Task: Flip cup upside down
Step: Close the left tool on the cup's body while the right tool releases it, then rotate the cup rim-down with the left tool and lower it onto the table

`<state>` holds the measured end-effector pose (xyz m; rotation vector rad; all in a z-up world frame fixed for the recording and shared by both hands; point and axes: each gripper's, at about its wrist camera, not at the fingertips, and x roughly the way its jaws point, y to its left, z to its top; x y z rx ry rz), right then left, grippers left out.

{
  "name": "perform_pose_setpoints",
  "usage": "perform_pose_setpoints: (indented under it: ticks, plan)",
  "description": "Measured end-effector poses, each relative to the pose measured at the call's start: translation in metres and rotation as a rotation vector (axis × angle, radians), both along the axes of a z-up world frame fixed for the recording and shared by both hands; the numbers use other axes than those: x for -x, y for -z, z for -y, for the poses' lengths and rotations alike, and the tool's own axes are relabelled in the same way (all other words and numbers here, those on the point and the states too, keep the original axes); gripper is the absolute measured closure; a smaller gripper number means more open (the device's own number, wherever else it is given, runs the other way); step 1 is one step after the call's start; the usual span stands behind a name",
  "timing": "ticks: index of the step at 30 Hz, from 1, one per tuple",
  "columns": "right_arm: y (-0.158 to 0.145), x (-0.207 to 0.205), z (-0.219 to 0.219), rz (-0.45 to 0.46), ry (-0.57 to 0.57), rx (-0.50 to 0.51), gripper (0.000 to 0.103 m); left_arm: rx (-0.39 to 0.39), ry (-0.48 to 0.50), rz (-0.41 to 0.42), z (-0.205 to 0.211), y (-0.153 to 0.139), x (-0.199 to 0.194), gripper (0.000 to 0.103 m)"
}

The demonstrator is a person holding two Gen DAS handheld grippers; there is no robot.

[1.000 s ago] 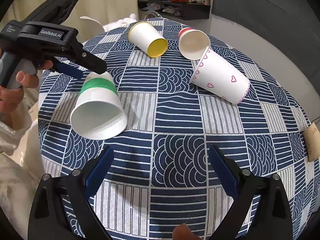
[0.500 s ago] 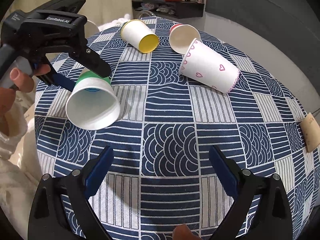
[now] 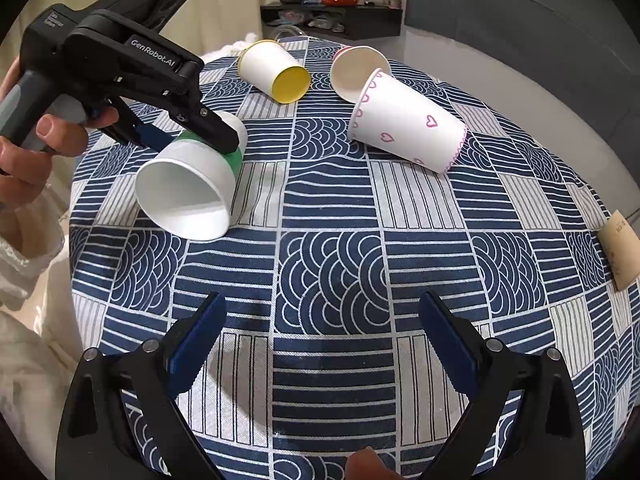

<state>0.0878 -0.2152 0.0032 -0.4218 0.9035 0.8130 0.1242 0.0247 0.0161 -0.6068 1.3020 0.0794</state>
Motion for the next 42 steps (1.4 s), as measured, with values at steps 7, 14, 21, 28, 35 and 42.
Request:
perform_pose_setpoints:
  ticks: [7,14,21,28,35,42]
  plan:
    - [-0.007,0.003,0.001,0.016,0.046,-0.047,0.011,-0.153,0.060,0.106,0.009,-0.026,0.002,0.036]
    - [-0.010,0.018,0.000,0.053,0.101,-0.085,0.010,-0.323,0.112,0.208,0.017,-0.040,0.001,0.036]
    - [-0.014,0.039,-0.001,0.139,0.176,-0.183,0.009,-0.451,0.095,0.339,0.014,-0.048,0.000,0.036]
    - [-0.007,0.030,0.005,0.123,0.284,-0.283,0.009,-0.666,0.030,0.454,0.019,-0.044,0.006,0.036]
    - [-0.001,0.022,0.010,0.124,0.330,-0.300,0.008,-0.743,-0.019,0.485,0.022,-0.027,0.005,0.036]
    - [0.004,0.021,0.008,0.113,0.345,-0.282,0.008,-0.798,-0.022,0.517,0.032,-0.021,0.014,0.034]
